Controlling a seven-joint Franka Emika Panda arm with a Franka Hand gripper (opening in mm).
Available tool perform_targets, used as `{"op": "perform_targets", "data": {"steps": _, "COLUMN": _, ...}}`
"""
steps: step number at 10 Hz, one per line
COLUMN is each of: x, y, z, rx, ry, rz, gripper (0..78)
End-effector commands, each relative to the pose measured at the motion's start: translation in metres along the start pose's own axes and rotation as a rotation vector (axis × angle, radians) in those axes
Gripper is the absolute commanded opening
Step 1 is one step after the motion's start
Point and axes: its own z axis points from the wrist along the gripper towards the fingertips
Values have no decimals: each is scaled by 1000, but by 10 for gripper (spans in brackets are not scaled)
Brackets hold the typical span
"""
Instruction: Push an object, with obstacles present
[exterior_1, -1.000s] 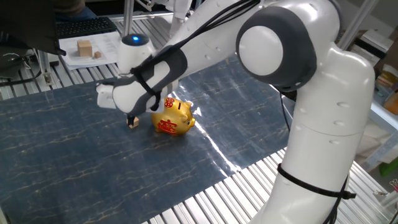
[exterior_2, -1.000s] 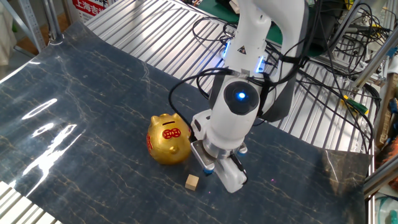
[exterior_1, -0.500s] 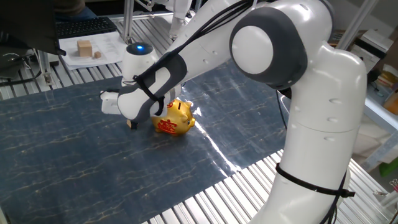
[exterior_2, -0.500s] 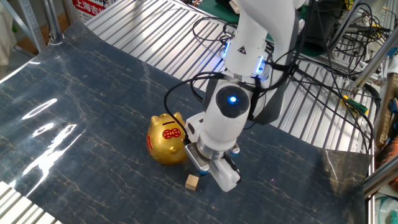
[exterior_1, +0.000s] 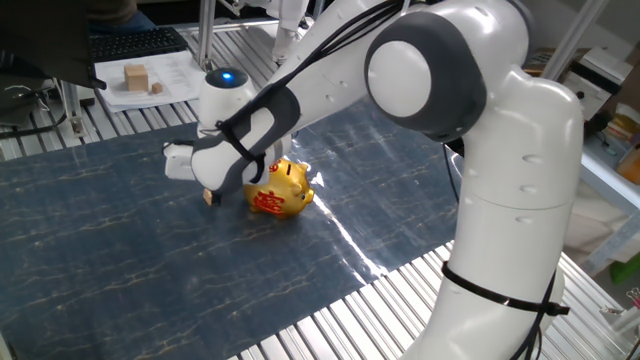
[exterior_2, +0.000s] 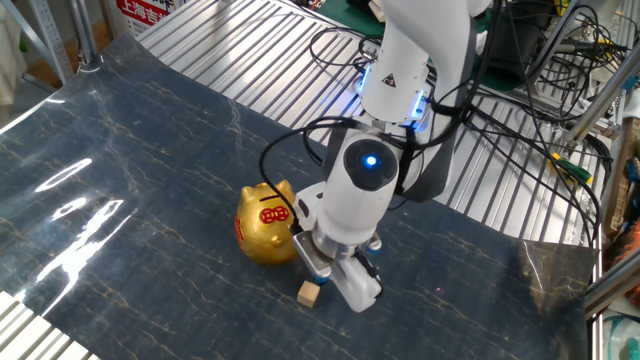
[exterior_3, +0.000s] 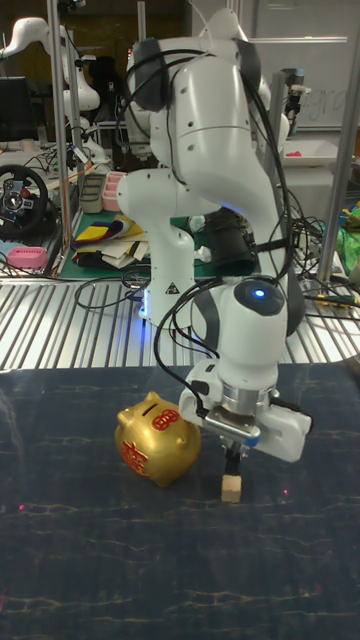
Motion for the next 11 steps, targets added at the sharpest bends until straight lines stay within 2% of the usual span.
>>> {"op": "perform_targets", "data": {"steps": 1, "x": -27, "y": 10, "z": -9, "rx": 2, "ry": -17, "rz": 57, "gripper": 0}}
{"op": "perform_targets", "data": {"steps": 3, "x": -47, "y": 6, "z": -10, "rx": 18, "ry": -36, "rz": 63, "gripper": 0}}
{"op": "perform_targets", "data": {"steps": 5, "x": -58, "y": 0, "z": -8, "rx": 20, "ry": -50, "rz": 55, "gripper": 0}}
{"op": "perform_targets", "data": {"steps": 6, "x": -63, "y": -4, "z": -8, "rx": 25, "ry": -38, "rz": 62, "gripper": 0}}
{"op": "perform_targets", "data": {"steps": 8, "x": -59, "y": 3, "z": -22, "rx": 5, "ry": 6, "rz": 87, "gripper": 0}}
{"op": "perform_targets", "data": {"steps": 9, "x": -57, "y": 7, "z": -26, "rx": -12, "ry": 18, "rz": 112, "gripper": 0}}
{"op": "perform_targets", "data": {"steps": 11, "x": -49, "y": 17, "z": -31, "rx": -22, "ry": 41, "rz": 175, "gripper": 0}}
